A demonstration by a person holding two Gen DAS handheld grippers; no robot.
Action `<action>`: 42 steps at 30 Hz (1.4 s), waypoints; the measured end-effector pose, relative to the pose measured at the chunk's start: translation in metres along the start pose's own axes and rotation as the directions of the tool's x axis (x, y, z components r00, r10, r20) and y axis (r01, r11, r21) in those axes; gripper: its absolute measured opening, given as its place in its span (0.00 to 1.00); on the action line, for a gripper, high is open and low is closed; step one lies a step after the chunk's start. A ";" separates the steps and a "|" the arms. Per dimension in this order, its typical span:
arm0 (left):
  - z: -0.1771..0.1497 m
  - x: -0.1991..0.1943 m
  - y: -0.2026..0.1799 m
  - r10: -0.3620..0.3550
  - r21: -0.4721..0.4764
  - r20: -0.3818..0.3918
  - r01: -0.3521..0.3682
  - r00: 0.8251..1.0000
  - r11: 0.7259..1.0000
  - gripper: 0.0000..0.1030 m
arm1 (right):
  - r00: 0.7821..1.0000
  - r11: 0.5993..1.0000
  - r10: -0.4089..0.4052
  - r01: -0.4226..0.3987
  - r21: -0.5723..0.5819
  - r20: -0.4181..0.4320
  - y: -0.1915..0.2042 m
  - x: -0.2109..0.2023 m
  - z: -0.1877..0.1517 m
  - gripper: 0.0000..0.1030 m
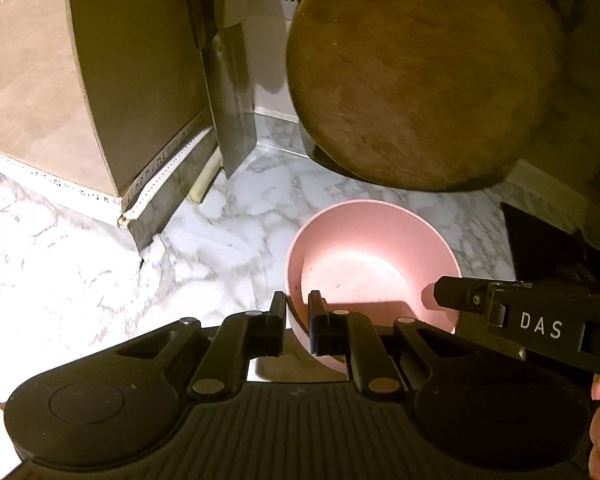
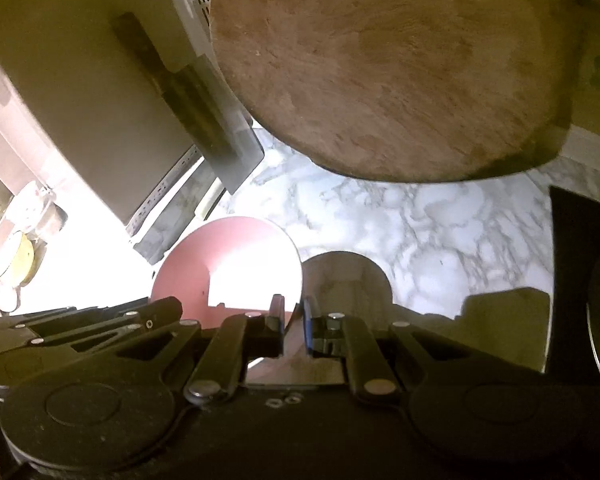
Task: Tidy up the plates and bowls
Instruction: 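Lift the pink bowl with both tools and lower it into the cream bowl, then open both tools and lift them off the stacked bowls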
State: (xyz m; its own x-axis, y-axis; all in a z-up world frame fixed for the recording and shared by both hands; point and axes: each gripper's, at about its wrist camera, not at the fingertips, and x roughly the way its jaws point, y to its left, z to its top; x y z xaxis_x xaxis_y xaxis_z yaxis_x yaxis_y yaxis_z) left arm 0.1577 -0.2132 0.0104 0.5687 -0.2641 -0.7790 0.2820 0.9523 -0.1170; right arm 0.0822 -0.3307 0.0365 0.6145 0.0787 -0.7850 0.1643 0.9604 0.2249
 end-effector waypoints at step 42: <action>-0.080 -0.017 -0.010 -0.089 0.063 -0.122 0.097 0.989 0.993 0.10 | 0.997 0.990 -0.056 0.062 0.124 -0.057 -0.013 -0.027 -0.103 0.08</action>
State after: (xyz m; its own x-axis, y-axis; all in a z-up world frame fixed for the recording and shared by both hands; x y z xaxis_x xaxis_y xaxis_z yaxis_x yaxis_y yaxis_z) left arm 0.0839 -0.2066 -0.0245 0.4430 -0.3268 -0.8348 0.3837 0.9107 -0.1529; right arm -0.0163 -0.3182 -0.0043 0.5594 0.0403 -0.8279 0.2964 0.9230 0.2453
